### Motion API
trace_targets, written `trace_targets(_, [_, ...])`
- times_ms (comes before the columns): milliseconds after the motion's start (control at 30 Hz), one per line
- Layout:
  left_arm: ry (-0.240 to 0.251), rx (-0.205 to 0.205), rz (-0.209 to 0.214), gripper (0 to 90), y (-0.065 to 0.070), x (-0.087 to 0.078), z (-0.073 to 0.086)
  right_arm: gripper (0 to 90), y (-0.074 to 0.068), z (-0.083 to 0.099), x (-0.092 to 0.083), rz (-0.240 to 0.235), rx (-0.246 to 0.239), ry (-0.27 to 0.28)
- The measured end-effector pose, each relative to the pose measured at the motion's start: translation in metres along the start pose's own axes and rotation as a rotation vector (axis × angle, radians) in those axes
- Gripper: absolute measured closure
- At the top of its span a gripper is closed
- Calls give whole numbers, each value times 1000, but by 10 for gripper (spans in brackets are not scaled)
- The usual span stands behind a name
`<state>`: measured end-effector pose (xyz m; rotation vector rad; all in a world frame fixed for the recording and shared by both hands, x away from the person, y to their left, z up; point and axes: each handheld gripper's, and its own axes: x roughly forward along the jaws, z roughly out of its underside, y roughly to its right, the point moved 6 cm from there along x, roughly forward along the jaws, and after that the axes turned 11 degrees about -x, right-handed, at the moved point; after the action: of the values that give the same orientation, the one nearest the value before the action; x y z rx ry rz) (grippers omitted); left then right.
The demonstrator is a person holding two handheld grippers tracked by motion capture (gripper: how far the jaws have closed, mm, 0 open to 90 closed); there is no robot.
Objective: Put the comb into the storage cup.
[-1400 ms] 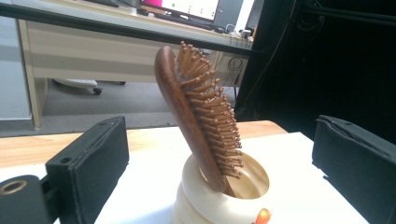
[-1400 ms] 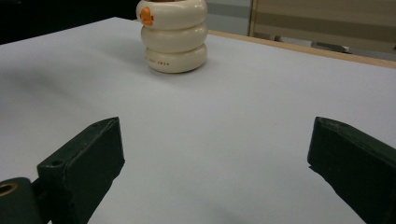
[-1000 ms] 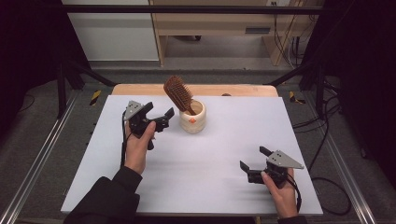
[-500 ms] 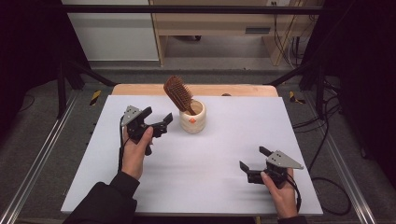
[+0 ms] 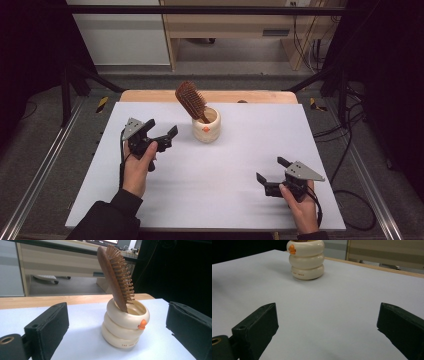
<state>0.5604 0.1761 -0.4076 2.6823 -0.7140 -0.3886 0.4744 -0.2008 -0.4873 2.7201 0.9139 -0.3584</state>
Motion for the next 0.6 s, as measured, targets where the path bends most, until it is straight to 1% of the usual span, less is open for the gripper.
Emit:
trace_targets(67, [0, -4, 2, 40, 0, -3, 1, 39, 0, 0, 0, -1, -1, 1])
trace_targets(167, [-7, 21, 3, 38, -1, -9, 1, 39, 0, 0, 0, -2, 0, 1])
trace_targets(267, [-8, 31, 5, 37, -2, -14, 0, 40, 0, 0, 0, -2, 0, 0])
trace_targets(333, [-11, 32, 3, 37, -3, -19, -2, 40, -1, 0, 1, -2, 0, 0])
trace_targets(467, [-7, 27, 0, 37, -4, -24, -4, 39, -2, -1, 1, -4, -2, 1])
trace_targets(500, [8, 24, 1, 36, -5, -29, -6, 39, -2, -1, 1, -4, -3, 2])
trace_targets(600, [16, 27, 1, 35, -5, -34, -7, 39, -2, -2, 1, -4, -1, 4])
